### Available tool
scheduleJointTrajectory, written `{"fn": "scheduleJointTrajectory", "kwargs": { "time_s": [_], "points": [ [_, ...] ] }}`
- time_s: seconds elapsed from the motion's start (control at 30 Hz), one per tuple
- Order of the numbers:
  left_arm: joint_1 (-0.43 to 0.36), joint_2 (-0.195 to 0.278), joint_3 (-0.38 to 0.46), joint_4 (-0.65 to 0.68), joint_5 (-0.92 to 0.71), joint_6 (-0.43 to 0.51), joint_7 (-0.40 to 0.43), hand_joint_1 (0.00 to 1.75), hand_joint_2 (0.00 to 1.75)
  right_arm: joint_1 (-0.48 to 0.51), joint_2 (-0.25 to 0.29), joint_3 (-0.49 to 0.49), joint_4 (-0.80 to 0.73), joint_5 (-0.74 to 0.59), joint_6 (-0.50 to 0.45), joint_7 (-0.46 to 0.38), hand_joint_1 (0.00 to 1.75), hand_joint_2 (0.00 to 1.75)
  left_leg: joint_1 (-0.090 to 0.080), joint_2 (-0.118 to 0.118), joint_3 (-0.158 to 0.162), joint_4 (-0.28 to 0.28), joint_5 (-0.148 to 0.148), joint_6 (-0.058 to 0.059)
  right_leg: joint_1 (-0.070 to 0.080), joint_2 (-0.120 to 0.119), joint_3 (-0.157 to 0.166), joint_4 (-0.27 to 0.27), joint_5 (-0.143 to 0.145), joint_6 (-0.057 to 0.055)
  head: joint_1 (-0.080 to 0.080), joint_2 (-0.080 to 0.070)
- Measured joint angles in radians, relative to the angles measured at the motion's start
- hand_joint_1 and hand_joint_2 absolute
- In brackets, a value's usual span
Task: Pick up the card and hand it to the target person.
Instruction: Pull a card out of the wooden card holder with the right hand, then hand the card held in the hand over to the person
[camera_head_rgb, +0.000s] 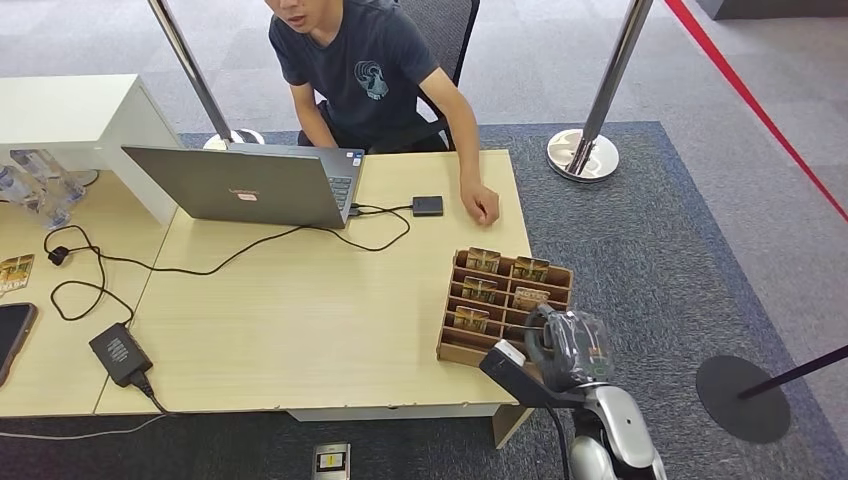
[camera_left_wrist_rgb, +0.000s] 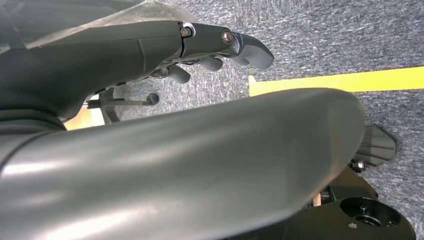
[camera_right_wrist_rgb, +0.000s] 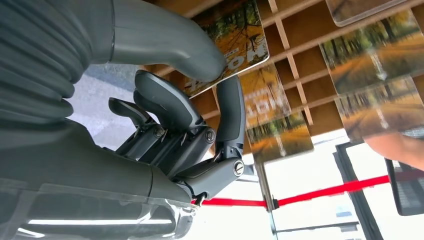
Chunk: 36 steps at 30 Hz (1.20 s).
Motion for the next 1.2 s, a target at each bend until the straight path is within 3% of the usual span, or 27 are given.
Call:
{"fn": "scheduleJointTrajectory", "kwargs": {
  "time_s": [0.23,0.63,0.93,1.2],
  "points": [
    [0.000,0.000,0.000,0.000,0.007,0.000,0.000,0.00,0.00,0.028,-0.018,0.004,-0.112,0.002,0.012,0.002,1.75,1.75,0.000,0.000,0.000,0.000,0.000,0.000,0.000,0.000,0.000,0.000,0.000,0.000,0.000,0.000],
    [0.001,-0.003,0.000,0.000,0.032,0.000,-0.011,0.00,0.00,0.025,-0.119,0.015,-0.313,-0.057,0.014,-0.020,1.75,1.75,0.000,0.000,-0.001,0.000,0.000,0.000,0.000,0.000,0.000,0.000,0.000,0.000,0.000,0.000],
    [-0.001,-0.011,0.001,0.000,0.036,0.000,-0.023,0.00,0.00,-0.196,-0.122,0.084,-0.270,-0.133,0.036,-0.042,1.75,1.75,0.000,0.000,0.000,0.000,0.001,0.000,0.000,0.000,0.000,0.001,0.001,0.000,0.000,0.000],
    [-0.003,-0.011,0.001,0.000,0.027,0.000,-0.025,0.00,0.00,-0.407,-0.023,0.145,-0.040,-0.227,0.040,-0.076,1.75,1.75,0.000,0.000,-0.001,0.000,0.001,0.000,0.000,0.000,0.000,0.001,0.001,0.000,0.000,0.000]
  ]
}}
